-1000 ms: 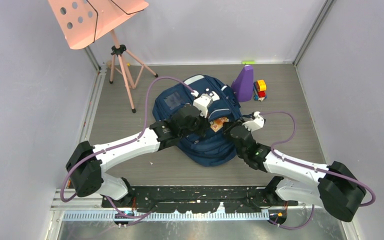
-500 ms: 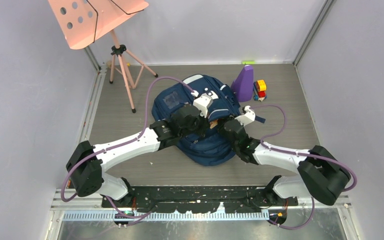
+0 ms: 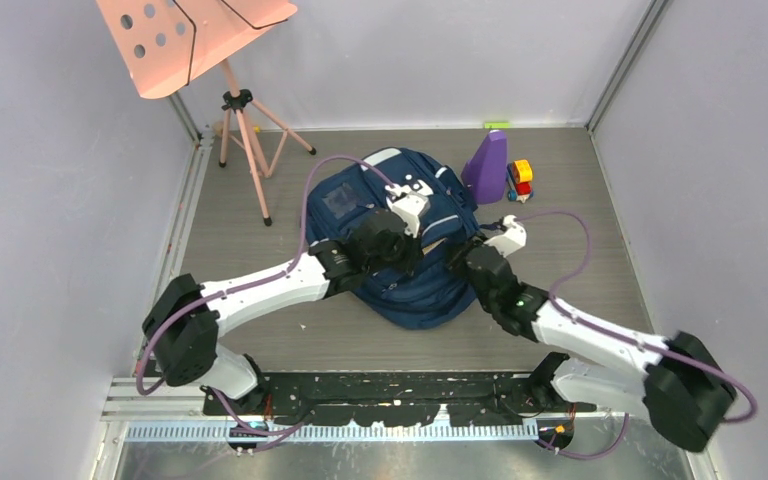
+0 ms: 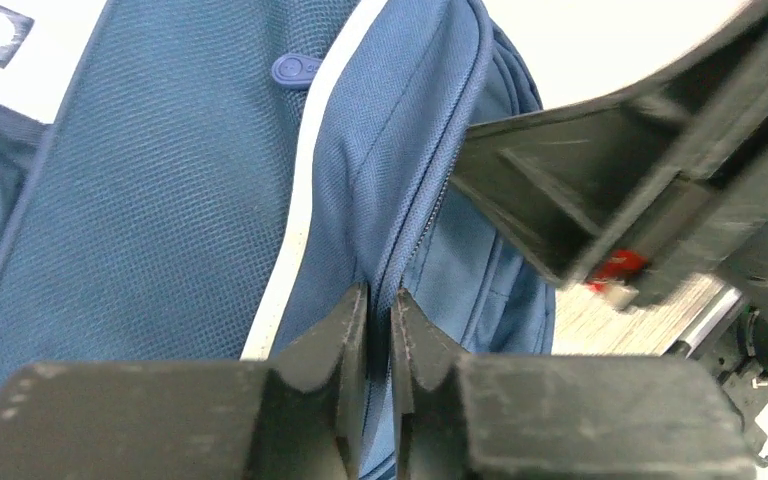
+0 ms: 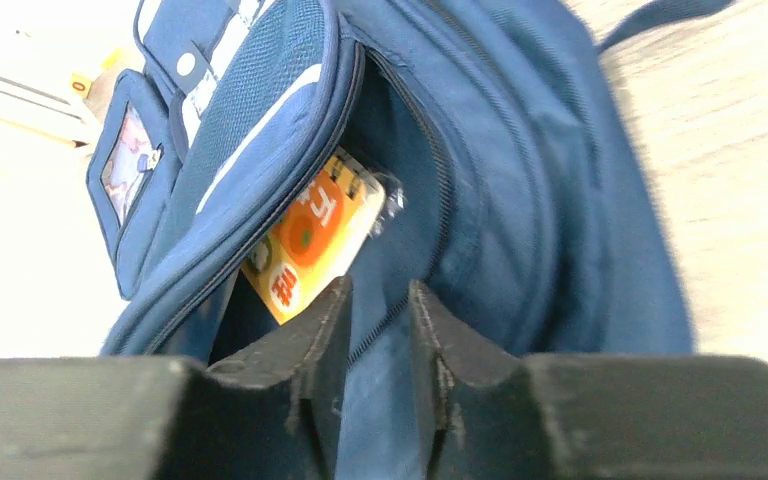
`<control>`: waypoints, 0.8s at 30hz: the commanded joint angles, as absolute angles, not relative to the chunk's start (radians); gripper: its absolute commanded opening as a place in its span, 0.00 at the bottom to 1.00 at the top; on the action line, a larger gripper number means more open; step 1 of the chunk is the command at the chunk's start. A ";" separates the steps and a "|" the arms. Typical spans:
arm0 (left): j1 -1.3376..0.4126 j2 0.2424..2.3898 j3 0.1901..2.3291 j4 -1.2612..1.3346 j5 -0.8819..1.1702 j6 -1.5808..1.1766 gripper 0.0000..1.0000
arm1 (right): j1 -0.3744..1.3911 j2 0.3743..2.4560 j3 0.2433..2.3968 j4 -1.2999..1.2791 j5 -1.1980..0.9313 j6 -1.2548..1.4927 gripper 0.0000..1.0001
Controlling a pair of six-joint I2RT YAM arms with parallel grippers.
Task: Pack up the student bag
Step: Place the stationery in the student bag.
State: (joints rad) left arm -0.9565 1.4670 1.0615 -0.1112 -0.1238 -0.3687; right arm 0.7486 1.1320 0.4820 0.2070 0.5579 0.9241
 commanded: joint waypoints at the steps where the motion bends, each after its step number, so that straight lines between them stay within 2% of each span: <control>1: -0.966 1.518 1.064 -0.011 0.035 -0.399 0.30 | 0.746 0.898 0.447 -0.113 0.598 0.936 0.40; 3: -0.966 1.528 1.056 -0.006 0.097 -0.417 0.56 | 0.747 0.804 0.440 -0.210 0.618 0.936 0.47; 5: -0.966 1.513 1.035 0.027 0.108 -0.431 0.68 | 0.747 0.728 0.439 -0.292 0.631 0.936 0.51; 8: -0.961 1.445 1.003 0.025 0.130 -0.442 0.76 | 0.747 0.653 0.462 -0.402 0.627 0.934 0.54; 13: -0.898 1.276 0.891 0.017 0.134 -0.533 0.85 | 0.750 0.622 0.494 -0.418 0.509 0.914 0.56; 16: -0.790 1.197 0.809 0.002 0.132 -0.661 0.86 | 0.783 0.665 0.502 -0.370 0.473 0.949 0.54; 19: -0.688 1.151 0.712 0.011 0.156 -0.761 0.83 | 0.905 0.712 0.497 -0.280 0.528 0.992 0.53; 23: -0.593 1.148 0.619 0.105 0.253 -0.874 0.53 | 1.105 0.841 0.535 -0.177 0.705 1.008 0.53; 24: -0.580 1.159 0.610 0.121 0.272 -0.888 0.51 | 1.135 0.898 0.554 -0.141 0.728 1.008 0.53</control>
